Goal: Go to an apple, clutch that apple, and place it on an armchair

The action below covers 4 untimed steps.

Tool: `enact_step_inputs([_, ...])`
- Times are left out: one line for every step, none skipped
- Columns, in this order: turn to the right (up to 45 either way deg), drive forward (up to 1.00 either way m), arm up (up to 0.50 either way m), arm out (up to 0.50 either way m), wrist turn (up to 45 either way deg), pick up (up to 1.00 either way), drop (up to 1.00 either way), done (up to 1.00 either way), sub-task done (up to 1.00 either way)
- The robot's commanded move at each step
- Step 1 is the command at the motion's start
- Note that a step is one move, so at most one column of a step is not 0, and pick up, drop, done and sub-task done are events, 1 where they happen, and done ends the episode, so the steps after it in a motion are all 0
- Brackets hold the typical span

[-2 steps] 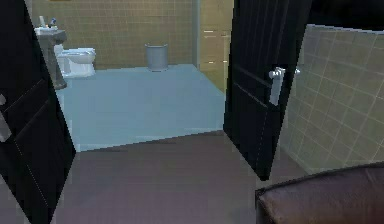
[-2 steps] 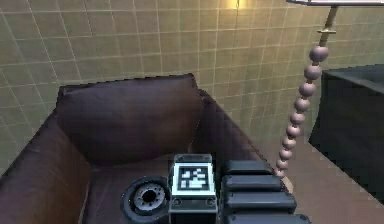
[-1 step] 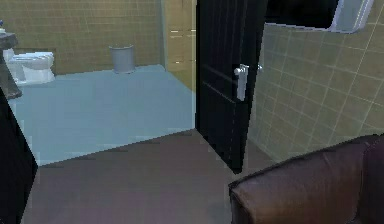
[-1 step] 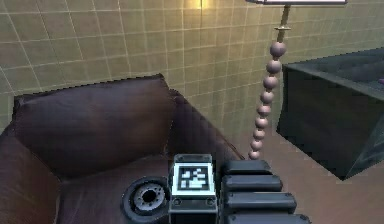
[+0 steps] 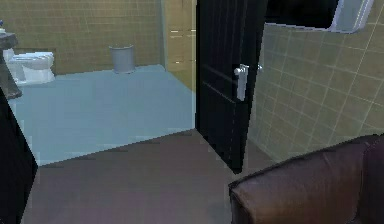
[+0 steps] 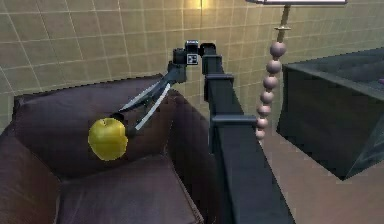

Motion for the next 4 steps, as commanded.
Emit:
enact_step_inputs([0.0, 0.0, 0.0, 0.0, 39.0, 0.0, 0.0, 0.0, 0.0])
enact_step_inputs([0.0, 0.0, -0.26, 0.0, 0.0, 0.0, 0.0, 0.0, 0.0])
enact_step_inputs([0.0, 0.0, -0.32, 0.0, 0.0, 0.0, 0.0, 0.0, 0.0])
enact_step_inputs([0.0, 0.0, 0.0, 0.0, 0.0, 0.0, 1.0, 0.0, 0.0])
